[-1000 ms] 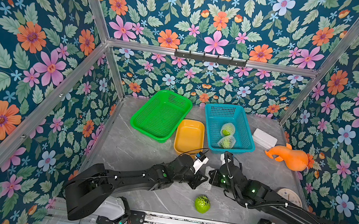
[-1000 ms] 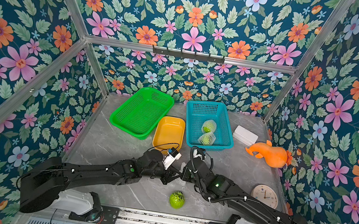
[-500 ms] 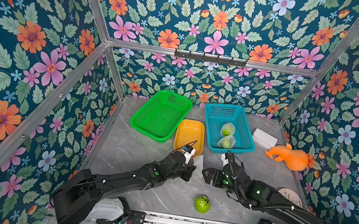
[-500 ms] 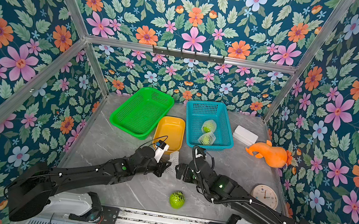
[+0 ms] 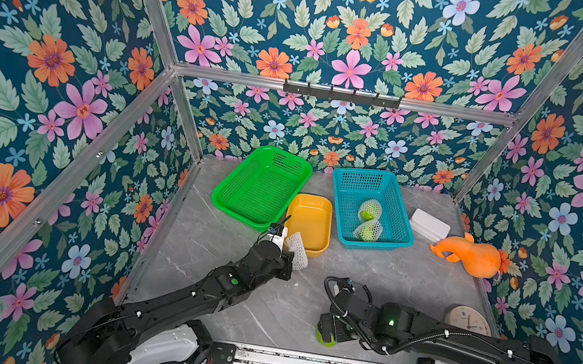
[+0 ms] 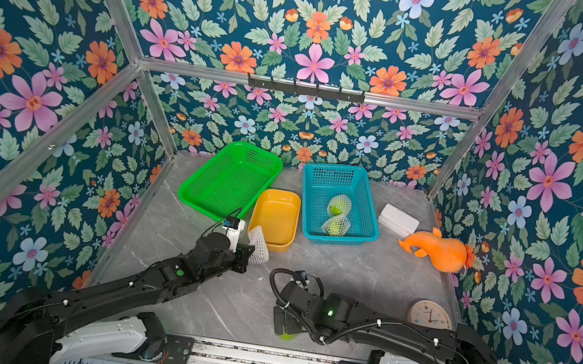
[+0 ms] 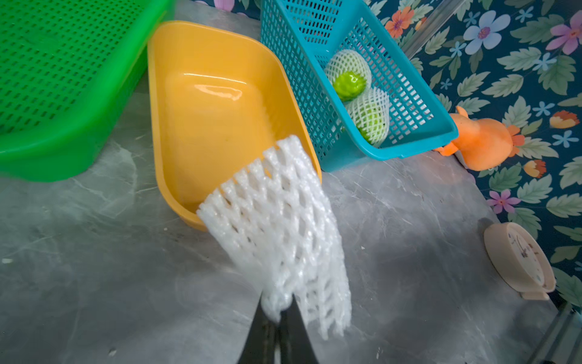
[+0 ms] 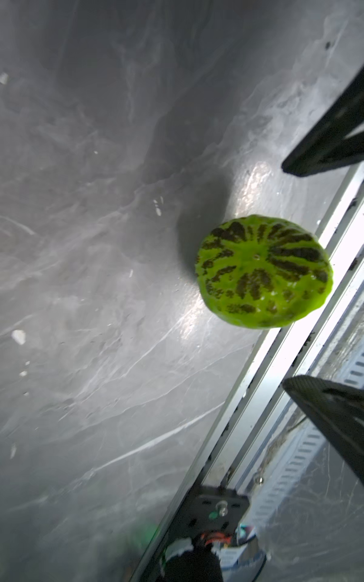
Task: Sleeve custard apples in foam nets
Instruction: Move the custard apple to the center of the board.
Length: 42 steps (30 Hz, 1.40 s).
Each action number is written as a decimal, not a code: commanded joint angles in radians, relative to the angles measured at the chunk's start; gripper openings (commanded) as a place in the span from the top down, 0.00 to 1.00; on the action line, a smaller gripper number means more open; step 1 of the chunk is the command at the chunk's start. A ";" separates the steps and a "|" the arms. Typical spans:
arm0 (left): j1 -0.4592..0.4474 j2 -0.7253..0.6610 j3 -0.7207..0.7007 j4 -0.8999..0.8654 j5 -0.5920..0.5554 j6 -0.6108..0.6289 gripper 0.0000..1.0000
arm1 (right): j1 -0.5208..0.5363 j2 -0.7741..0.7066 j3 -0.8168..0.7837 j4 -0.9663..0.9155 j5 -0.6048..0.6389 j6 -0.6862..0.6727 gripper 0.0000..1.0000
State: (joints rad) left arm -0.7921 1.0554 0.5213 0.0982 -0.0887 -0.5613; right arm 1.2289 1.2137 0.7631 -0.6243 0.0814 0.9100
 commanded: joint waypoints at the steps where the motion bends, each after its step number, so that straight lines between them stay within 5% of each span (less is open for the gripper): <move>1: 0.007 -0.013 -0.011 0.019 -0.043 -0.005 1.00 | 0.011 0.032 -0.011 -0.016 -0.007 0.066 0.01; 16: 0.021 -0.111 -0.054 -0.018 -0.074 -0.006 1.00 | 0.010 0.230 0.029 0.141 -0.007 0.065 0.15; 26: 0.026 -0.172 -0.073 -0.047 -0.118 -0.005 1.00 | -0.116 0.298 0.072 0.236 0.026 0.006 0.28; 36: 0.028 -0.191 -0.083 -0.041 -0.117 0.032 1.00 | -0.170 0.387 0.202 0.193 0.071 -0.053 0.22; 42: 0.028 -0.204 -0.074 -0.076 -0.138 0.143 1.00 | -0.170 0.359 0.241 0.158 0.016 -0.089 0.01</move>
State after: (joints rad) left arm -0.7658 0.8562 0.4458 0.0368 -0.2077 -0.4915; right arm 1.0592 1.5890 0.9886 -0.4297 0.1127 0.8448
